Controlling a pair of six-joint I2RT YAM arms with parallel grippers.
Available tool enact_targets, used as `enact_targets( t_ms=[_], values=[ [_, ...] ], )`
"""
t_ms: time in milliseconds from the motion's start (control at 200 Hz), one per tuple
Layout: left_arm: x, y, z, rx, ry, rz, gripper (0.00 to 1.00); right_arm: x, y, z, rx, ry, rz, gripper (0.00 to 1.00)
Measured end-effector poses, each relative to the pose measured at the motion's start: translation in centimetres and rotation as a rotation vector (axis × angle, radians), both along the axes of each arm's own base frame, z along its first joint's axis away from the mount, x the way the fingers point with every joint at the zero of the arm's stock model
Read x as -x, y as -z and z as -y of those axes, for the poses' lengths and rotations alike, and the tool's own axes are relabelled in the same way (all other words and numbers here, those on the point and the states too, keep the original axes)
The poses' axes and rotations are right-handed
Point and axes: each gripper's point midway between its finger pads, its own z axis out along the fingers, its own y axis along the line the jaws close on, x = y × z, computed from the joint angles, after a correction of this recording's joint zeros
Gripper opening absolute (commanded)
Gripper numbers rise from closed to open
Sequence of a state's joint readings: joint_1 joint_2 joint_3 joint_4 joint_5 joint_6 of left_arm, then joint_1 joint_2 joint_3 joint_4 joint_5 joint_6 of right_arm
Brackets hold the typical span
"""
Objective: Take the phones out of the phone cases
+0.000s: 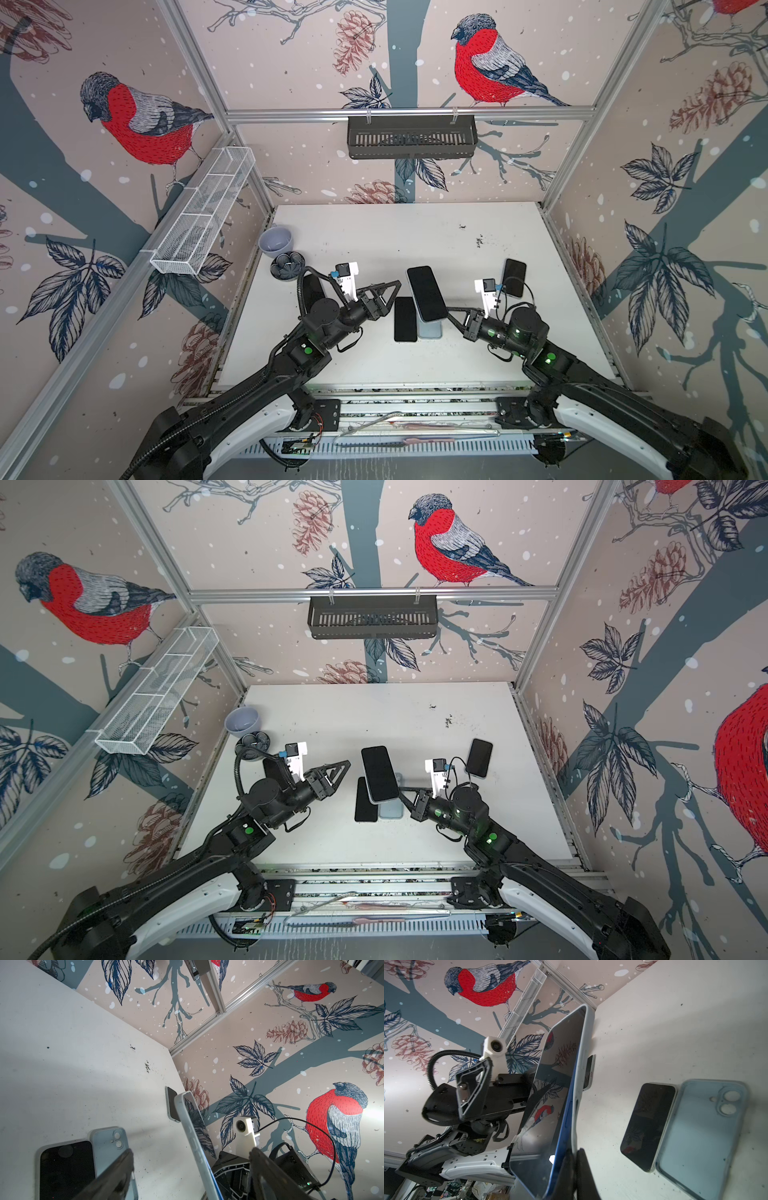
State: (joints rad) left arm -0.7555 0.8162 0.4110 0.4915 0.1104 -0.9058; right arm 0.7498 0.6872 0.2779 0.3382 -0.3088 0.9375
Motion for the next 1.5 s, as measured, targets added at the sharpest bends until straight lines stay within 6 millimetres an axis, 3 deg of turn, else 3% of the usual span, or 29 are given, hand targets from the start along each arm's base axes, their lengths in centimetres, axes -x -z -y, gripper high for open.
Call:
enact_targets(
  t_ms=[140, 275, 465, 585, 755, 941, 1196, 1496],
  values=[
    [2.0, -2.6, 2.0, -0.090, 0.049, 0.097, 0.87, -0.8, 1.2, 0.8, 0.055, 0.052, -0.017, 0.00],
    [3.6, -3.4, 4.0, -0.239, 0.075, 0.185, 0.87, -1.3, 2.3, 1.5, 0.094, 0.090, -0.042, 0.00],
    [7.3, -2.1, 8.5, -0.536, 0.159, 0.333, 0.81, -1.7, 3.1, 2.0, 0.120, 0.117, -0.060, 0.00],
    [8.8, -0.2, 11.0, -0.743, 0.184, 0.434, 0.76, -1.7, 3.4, 2.1, 0.133, 0.119, -0.071, 0.00],
    [8.3, 2.5, 12.0, -0.950, 0.188, 0.500, 0.72, -1.6, 3.7, 2.2, 0.152, 0.116, -0.077, 0.00],
    [8.1, 3.1, 12.9, -1.026, 0.207, 0.530, 0.70, -1.6, 3.5, 2.3, 0.147, 0.118, -0.070, 0.00],
    [7.7, 6.3, 12.9, -1.164, 0.234, 0.526, 0.67, -1.5, 3.5, 2.2, 0.145, 0.109, -0.071, 0.00],
    [6.6, 6.0, 13.0, -1.212, 0.160, 0.527, 0.62, -1.0, 3.6, 2.0, 0.139, 0.078, -0.077, 0.00]
  ],
)
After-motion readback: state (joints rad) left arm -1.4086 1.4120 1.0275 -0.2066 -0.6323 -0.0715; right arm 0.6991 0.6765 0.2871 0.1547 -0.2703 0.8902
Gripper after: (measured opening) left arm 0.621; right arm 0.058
